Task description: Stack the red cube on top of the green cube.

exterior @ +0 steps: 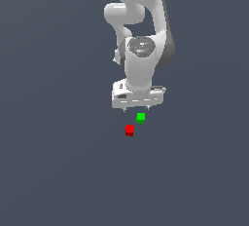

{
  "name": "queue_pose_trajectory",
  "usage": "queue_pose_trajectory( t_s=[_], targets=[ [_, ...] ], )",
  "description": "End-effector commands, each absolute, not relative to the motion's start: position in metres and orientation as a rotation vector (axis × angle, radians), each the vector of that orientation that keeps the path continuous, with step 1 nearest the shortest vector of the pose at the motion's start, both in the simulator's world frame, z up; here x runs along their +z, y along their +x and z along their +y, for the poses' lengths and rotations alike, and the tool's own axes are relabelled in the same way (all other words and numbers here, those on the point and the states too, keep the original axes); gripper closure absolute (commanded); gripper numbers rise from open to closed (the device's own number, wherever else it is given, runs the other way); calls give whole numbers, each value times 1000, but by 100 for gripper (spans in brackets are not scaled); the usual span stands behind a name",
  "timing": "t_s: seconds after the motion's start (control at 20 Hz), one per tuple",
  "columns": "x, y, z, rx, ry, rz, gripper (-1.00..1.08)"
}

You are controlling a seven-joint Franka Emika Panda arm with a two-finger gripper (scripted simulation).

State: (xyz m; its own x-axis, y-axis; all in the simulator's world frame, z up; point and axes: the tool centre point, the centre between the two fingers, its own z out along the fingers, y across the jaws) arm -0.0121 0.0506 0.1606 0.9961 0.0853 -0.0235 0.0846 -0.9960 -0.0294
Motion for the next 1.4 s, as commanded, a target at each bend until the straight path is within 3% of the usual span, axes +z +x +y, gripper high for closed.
queue_pose_trajectory(
  t_s=[0.0, 1.35],
  targets=[
    [161, -12, 51, 38, -3110, -132, -92],
    [70, 23, 26, 0, -3132, 253, -92]
  ],
)
